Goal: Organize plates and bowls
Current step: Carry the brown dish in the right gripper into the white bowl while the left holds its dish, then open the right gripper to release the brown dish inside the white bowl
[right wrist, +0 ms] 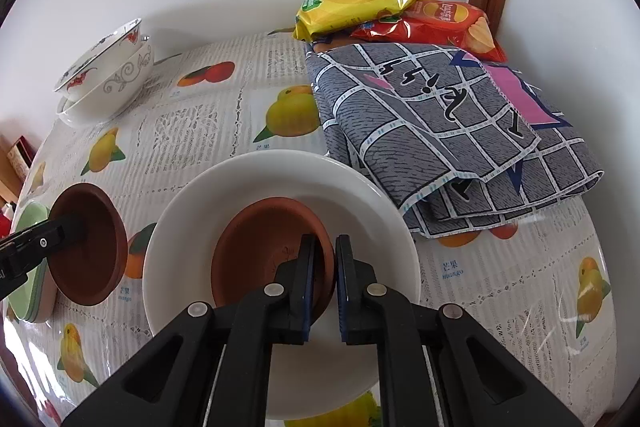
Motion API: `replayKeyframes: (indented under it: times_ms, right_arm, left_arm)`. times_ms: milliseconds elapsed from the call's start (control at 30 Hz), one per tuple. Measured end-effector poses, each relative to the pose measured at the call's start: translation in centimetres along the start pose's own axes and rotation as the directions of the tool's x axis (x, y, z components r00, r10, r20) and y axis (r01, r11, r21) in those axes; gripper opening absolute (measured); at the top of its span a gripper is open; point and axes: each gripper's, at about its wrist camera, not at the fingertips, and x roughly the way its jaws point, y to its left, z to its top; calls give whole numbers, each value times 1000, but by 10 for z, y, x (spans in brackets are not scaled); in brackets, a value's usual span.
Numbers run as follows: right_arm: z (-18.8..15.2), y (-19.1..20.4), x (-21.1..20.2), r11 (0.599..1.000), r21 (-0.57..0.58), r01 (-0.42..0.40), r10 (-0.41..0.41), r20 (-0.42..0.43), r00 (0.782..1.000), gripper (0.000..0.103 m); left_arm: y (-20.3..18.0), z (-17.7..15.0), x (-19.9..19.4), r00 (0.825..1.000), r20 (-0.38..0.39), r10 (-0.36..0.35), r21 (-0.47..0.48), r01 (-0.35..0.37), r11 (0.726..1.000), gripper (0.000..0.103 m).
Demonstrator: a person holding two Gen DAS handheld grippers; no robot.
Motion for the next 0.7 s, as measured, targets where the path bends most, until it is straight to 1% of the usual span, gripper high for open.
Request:
replayKeyframes:
  times_ms: [100, 333, 433, 467, 567, 633, 700]
  right_arm:
    - [-2, 4, 1, 999, -30, 30, -30, 1, 1000, 12]
    - [-1, 6, 2, 998, -40, 53, -53, -11, 999, 13]
    - [-2, 10, 2, 996, -63, 67, -68, -13, 998, 20]
    - [-3, 11, 2, 995, -68, 67, -68, -11, 998, 24]
    - [-4, 13, 0, 993, -88, 76, -77, -14, 997, 25]
    - [-4, 14, -2, 992, -96, 84, -85, -5, 996, 31]
    - [-5, 14, -5, 991, -99, 87, -86, 14, 996, 42]
  left_arm:
    - [0, -1, 2, 1000, -5, -4, 4, 4, 1000, 9]
    - [0, -1, 3, 1000, -9, -6, 4, 6, 1000, 9]
    - [-1, -2, 1, 1000, -5, -12, 7, 12, 1000, 9]
    - [-1, -2, 1, 1000, -4, -12, 7, 12, 1000, 9]
    - [0, -3, -1, 1000, -3, -19, 1, 19, 1000, 9]
    - [0, -4, -2, 1000, -6, -22, -1, 22, 1000, 9]
    - [-1, -5, -4, 1000, -7, -23, 1, 23, 1000, 9]
